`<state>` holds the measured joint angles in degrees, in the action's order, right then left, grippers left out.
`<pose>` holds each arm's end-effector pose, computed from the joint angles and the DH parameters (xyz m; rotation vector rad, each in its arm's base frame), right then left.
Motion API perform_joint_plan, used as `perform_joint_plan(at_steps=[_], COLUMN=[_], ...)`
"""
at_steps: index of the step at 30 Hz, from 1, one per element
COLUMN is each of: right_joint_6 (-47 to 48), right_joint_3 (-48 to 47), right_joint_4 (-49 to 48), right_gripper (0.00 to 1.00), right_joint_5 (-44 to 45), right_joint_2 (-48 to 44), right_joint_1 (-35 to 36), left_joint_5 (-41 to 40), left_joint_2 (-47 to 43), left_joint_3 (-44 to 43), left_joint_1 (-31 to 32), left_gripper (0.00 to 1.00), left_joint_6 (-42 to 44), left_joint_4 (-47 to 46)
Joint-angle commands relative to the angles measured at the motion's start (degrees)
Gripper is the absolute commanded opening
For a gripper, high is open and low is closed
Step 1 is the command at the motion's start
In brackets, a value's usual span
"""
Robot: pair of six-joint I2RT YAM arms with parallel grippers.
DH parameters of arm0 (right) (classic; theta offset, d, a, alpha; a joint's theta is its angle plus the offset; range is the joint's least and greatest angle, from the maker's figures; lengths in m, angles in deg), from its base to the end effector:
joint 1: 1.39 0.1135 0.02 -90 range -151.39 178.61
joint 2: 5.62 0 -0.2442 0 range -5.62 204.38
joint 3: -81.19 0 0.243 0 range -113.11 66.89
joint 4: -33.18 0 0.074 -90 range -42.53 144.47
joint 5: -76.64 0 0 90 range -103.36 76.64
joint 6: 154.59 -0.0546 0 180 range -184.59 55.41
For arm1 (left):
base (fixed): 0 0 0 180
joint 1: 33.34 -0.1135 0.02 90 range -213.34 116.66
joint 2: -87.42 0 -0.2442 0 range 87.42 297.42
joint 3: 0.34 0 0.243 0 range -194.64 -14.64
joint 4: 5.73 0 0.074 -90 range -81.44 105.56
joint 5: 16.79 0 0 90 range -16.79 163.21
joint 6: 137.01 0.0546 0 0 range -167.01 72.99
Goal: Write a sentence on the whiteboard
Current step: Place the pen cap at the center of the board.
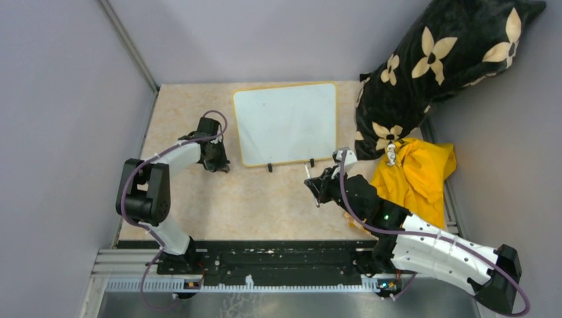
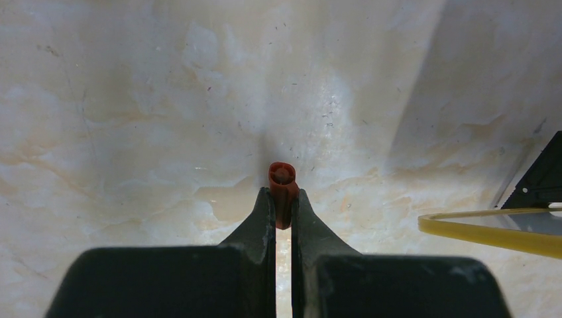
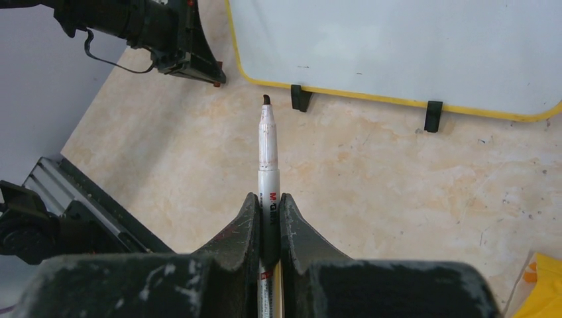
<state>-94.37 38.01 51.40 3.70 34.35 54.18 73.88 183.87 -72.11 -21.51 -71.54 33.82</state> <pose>0.1248 0.1537 0.2513 -0.2086 1.8801 0.7701 0.3171 -0.0671 0.1389 -0.2962 2.6940 -0.2085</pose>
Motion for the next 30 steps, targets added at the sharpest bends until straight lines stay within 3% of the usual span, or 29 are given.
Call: perform_joint_plan(at_steps=[1,7,23,30], right_joint_6=[1.3,1.5,1.8,1.9], right_joint_3=[-1.6,-2.5,-3.0,-2.7], right_joint_4=[-2.3,-2.0,-0.6,-0.2], right_gripper=[0.00,0.00,0.00,0.00], right_joint_5=[1.0,0.9,1.7,1.7], right_joint_2=[-0.4,0.7,0.5,-0.7], right_joint_1=[-0.3,-0.3,-0.3,-0.3], left_joint_5=[0.0,-0.1,-0.1,-2.8], left_joint_2=[0.7,0.7,-0.3,-6.4], left_joint_3=[1.0,1.8,2.6,3.5], left_joint_1=[-0.2,-0.2,-0.2,-0.2], left_gripper=[0.05,0.20,0.36,0.47], left_joint_6=[0.9,0.9,0.0,-1.1], left_joint_4=[-0.7,-1.5,-1.7,-0.6])
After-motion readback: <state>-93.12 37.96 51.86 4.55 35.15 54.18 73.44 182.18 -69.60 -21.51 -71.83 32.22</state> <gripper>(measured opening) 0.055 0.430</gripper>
